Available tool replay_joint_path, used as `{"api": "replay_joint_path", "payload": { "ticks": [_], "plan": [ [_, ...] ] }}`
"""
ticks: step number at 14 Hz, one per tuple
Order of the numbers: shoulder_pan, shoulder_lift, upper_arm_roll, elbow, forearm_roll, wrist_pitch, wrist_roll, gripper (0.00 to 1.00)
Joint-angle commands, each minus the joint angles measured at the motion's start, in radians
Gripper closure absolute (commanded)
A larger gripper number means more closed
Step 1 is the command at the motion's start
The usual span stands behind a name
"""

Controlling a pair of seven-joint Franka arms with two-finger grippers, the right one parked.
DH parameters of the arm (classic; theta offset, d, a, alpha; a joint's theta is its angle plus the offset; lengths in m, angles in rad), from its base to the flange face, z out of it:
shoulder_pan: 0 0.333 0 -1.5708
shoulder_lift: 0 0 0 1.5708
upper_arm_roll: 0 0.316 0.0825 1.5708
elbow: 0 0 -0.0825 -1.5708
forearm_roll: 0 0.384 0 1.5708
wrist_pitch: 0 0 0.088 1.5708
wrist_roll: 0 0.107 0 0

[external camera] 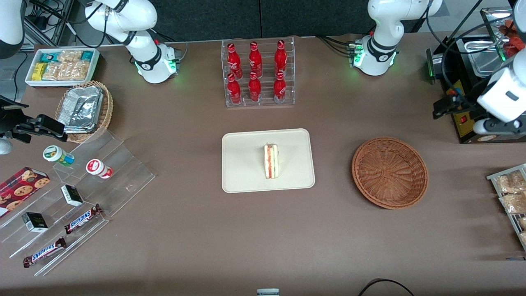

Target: Place sandwich from basket to tray

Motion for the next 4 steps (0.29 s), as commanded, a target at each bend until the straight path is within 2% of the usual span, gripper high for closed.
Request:
{"api": "replay_joint_path", "payload": {
  "ticks": [1,4],
  "plan": [
    [0.027,-0.058,-0.021,-0.06,0.019,0.002,0.009,0.0],
    [0.027,-0.055,-0.019,-0.062,0.025,0.014,0.009,0.0]
  ]
}}
